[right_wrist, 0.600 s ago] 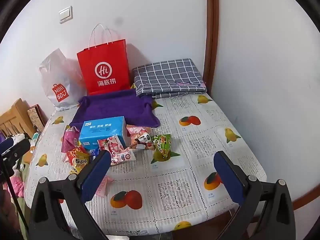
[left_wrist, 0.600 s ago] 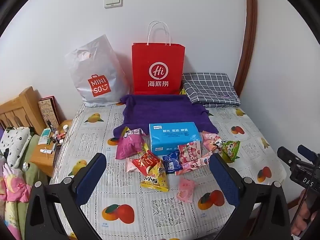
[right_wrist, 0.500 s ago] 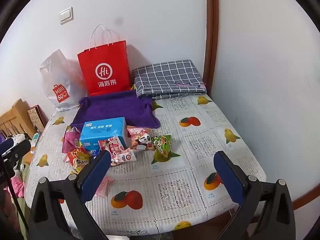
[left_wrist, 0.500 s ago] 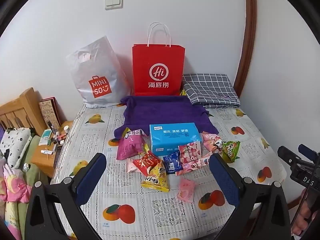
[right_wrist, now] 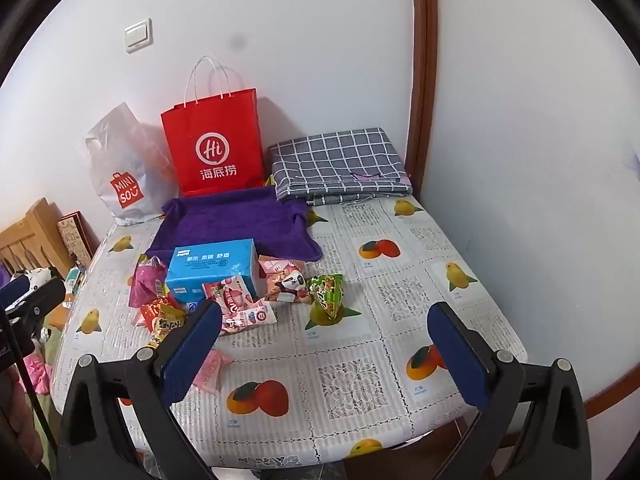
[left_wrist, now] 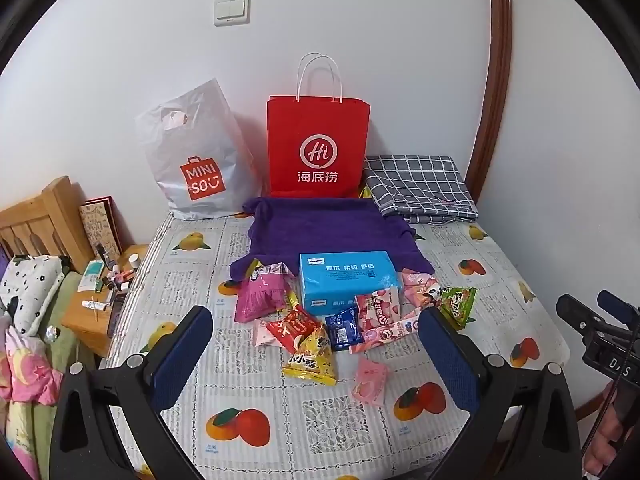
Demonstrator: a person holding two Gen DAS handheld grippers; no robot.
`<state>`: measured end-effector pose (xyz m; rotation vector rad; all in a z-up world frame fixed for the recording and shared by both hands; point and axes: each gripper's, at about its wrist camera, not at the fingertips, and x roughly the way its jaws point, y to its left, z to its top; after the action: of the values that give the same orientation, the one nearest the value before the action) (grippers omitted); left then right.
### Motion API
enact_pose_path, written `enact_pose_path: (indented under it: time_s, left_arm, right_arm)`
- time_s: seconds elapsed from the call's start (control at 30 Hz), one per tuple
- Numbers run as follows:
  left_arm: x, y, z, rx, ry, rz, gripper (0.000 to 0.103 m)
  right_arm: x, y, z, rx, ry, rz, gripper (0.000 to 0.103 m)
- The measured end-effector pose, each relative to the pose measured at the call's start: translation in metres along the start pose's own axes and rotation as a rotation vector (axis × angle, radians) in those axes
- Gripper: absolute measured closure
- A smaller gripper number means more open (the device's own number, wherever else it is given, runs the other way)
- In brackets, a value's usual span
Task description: Organize snacks
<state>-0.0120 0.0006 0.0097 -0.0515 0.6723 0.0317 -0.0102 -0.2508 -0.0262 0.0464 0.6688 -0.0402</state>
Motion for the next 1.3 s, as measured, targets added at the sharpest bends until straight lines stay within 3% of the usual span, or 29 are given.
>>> enact_pose_path:
  time_s: [1.3]
  left_arm:
    - [-0.0049, -0.0019, -0.0014, 0.01, -0.015, -0.017, 0.0]
  right_arm:
    - [-0.01, 0.0057, -0.0037, 0.004, -0.018, 0.028, 0.002]
